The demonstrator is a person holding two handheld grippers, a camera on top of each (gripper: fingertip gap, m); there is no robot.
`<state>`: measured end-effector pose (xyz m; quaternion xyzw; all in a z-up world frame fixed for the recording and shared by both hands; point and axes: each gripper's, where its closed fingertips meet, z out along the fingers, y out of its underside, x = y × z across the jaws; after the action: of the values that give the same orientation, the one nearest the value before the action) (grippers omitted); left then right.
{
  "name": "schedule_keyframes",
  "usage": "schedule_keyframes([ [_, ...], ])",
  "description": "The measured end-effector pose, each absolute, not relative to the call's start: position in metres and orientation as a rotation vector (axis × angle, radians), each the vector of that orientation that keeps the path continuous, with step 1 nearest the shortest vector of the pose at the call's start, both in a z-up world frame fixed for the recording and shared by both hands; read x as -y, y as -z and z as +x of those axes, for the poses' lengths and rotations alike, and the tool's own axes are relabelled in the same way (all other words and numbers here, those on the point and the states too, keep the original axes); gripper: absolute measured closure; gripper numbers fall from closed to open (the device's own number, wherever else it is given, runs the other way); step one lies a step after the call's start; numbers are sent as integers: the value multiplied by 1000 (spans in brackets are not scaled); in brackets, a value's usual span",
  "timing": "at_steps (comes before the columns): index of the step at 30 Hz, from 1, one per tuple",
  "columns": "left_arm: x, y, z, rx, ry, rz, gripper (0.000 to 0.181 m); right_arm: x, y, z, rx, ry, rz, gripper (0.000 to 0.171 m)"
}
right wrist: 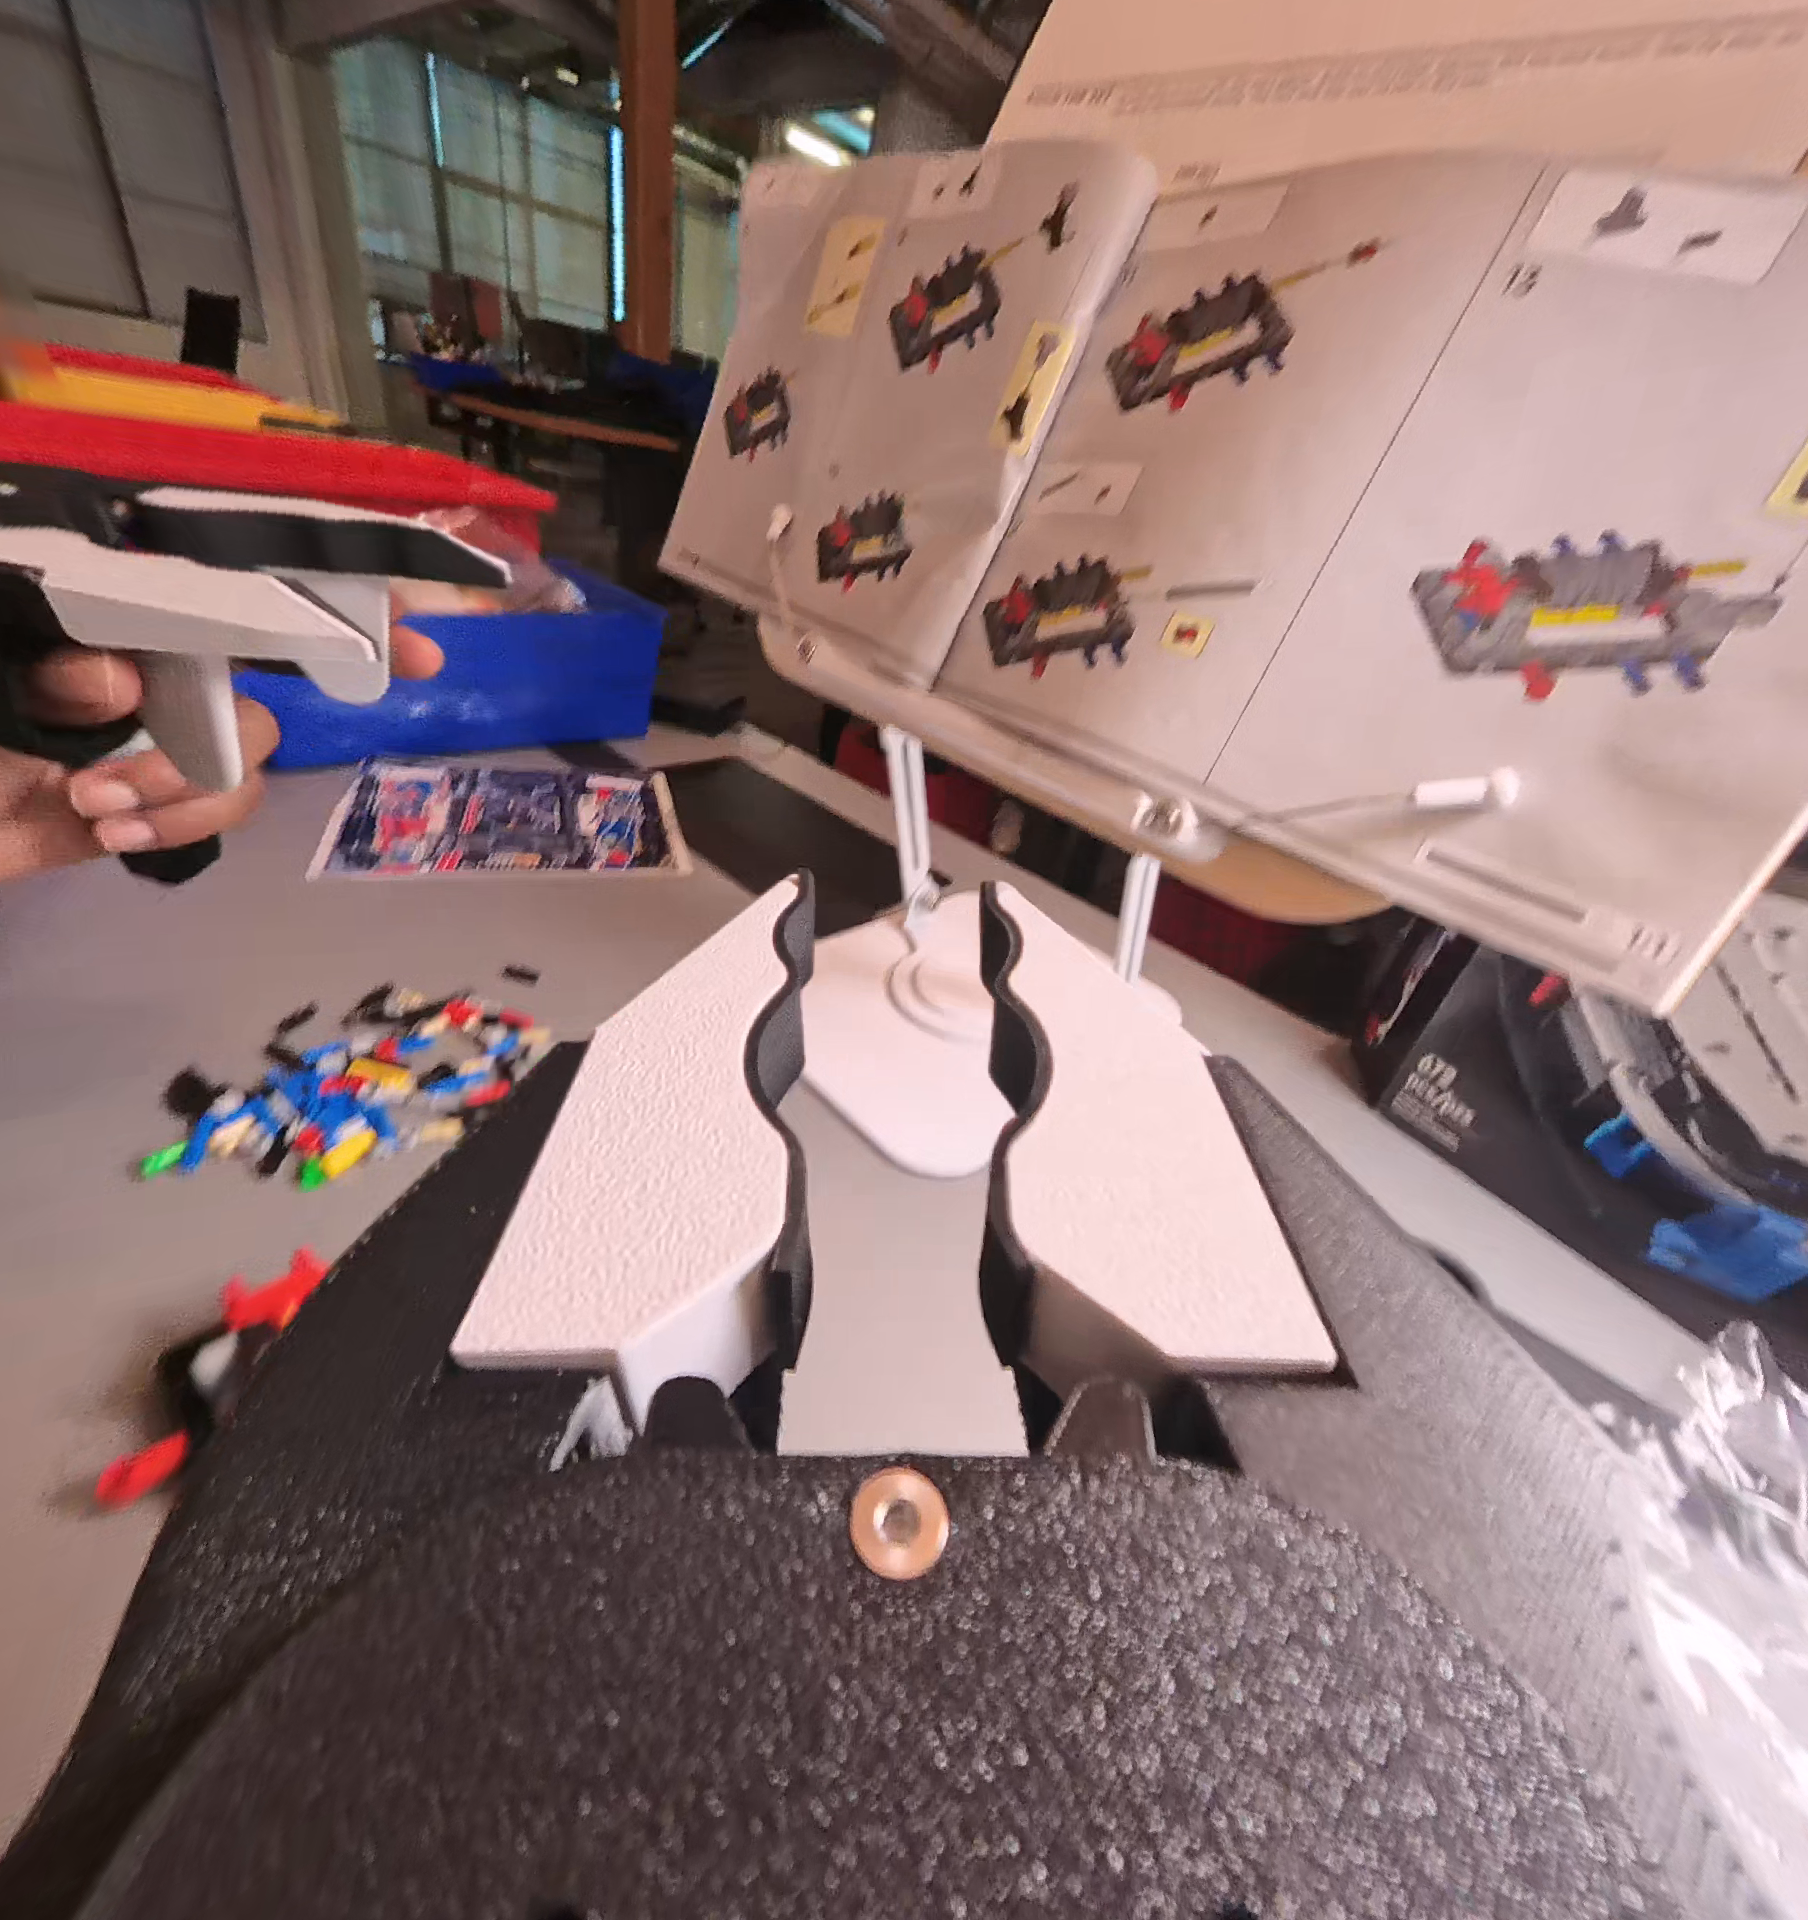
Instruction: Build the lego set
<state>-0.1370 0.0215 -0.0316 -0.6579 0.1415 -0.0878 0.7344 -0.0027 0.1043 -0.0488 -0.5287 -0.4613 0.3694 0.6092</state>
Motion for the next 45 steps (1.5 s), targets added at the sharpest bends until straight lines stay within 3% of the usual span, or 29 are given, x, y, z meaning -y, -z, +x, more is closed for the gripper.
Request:
schedule_keyframes([
  [6,-76,-21,-153,-191,151,-1372,128,-146,-4,-55,960,-845,-1206,127],
  [12,-85,0,-171,-137,94,-1360,152,-166,-10,-86,955,-831,-1197,125],
  [14,-85,2,-180,-98,104,-1348,161,-167,-6,-92,974,-828,-1189,132],
  [17,-83,-1,-191,-39,120,-1323,173,-167,0,-95,962,-827,-1187,171],
  [19,-81,0,-198,-6,88,-1317,181,-169,5,-93,951,-810,-1194,171],
  [39,-76,5,-181,-94,-7,-1346,179,-165,34,-100,972,-767,-1276,171],
  [45,-68,-5,-184,-103,-42,-1318,178,-167,13,-131,927,-712,-1250,171],
])
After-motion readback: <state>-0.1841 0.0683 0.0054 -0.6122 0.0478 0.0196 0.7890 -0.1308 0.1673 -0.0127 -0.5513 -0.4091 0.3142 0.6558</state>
